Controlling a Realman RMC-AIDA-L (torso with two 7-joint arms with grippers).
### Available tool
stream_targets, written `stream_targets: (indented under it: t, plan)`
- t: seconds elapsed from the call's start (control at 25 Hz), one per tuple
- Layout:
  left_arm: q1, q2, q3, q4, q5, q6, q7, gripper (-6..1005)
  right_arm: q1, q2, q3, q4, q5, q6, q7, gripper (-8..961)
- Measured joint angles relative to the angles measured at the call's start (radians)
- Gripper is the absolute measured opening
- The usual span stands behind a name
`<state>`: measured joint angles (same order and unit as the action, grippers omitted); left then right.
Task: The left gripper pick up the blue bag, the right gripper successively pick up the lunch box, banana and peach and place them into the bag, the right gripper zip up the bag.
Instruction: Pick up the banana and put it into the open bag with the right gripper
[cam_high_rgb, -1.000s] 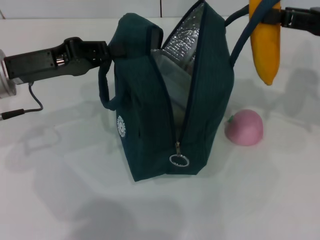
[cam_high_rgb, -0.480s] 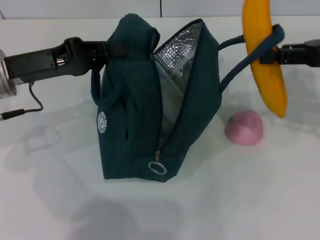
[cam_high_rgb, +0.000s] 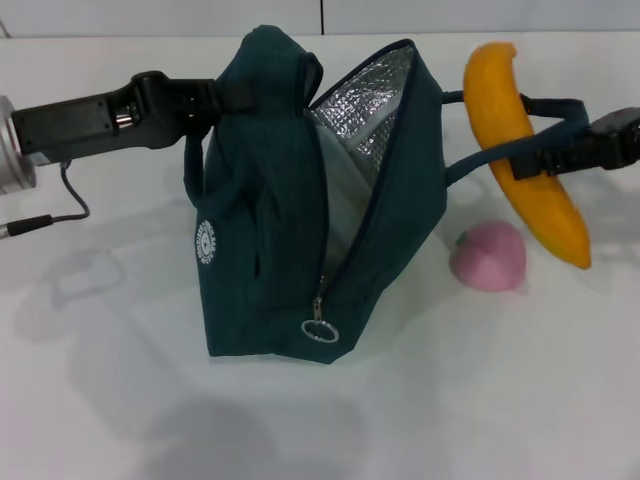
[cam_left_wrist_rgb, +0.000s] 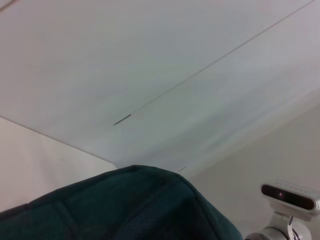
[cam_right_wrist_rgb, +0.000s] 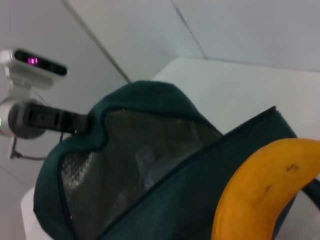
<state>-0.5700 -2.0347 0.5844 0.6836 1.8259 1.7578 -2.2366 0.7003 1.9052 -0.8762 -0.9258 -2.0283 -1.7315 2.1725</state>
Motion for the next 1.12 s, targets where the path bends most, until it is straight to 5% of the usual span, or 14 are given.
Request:
stream_targets:
  t: [1.12]
  plan:
    - [-0.003,-0.002,0.0,-0.001,-0.014,-0.038,0.0,43,0.027,0.015,-0.176,-0.317,-0.208,-0.17,-0.021,392]
